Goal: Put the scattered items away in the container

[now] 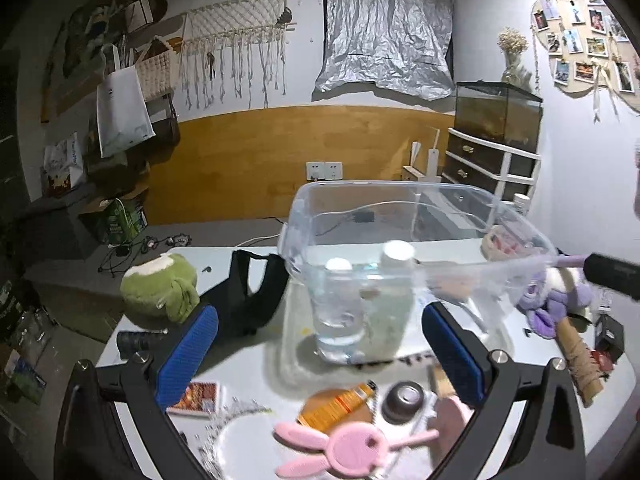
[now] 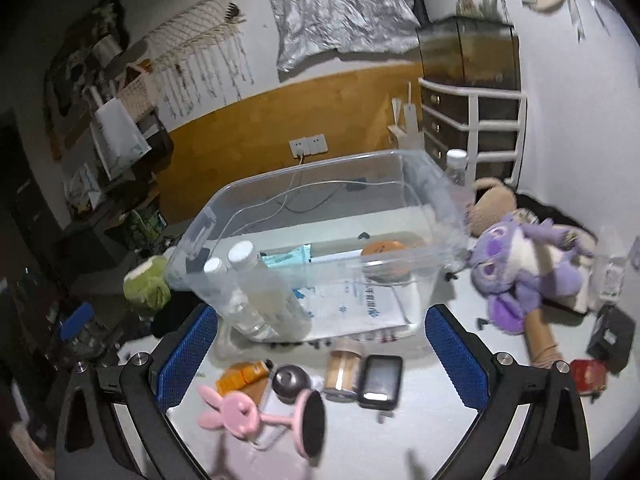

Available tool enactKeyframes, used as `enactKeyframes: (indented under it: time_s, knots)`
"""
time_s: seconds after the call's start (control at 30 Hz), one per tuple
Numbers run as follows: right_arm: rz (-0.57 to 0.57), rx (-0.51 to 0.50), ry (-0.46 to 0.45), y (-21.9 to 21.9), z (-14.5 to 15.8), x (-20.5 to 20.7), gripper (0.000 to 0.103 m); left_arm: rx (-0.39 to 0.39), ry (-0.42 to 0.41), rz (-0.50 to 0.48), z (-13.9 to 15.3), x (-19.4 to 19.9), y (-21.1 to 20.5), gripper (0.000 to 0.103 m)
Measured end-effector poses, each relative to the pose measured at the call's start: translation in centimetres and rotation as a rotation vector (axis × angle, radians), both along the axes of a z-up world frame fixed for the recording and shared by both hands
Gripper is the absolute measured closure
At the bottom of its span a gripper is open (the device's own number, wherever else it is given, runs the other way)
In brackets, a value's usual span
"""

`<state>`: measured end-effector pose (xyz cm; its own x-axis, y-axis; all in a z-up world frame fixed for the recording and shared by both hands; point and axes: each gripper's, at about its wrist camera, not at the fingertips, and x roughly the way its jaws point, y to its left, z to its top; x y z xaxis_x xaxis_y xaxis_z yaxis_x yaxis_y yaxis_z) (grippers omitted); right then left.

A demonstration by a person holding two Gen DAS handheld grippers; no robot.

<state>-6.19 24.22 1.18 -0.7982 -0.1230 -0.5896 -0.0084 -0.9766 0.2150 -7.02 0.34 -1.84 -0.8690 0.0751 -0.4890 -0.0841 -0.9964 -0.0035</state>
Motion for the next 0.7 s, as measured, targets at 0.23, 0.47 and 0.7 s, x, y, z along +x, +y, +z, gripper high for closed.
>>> enactKeyframes:
  time_s: [0.23, 0.47, 0.7]
  knots:
    - [0.008, -0.007, 0.037, 1.9, -0.5, 4.3, 0.0, -0.001, -0.013, 0.061, 0.2, 4.1, 3.1, 0.001]
    - [0.031, -0.004, 0.01, 3.2, -1.7, 7.4, 0.0, -0.018, -0.01, 0.061, -0.1, 7.6, 6.1, 0.001]
    - [0.044, 0.011, -0.027, 4.8, -2.3, 9.7, 0.0, 0.006, -0.039, 0.047, -0.6, 10.5, 8.1, 0.001]
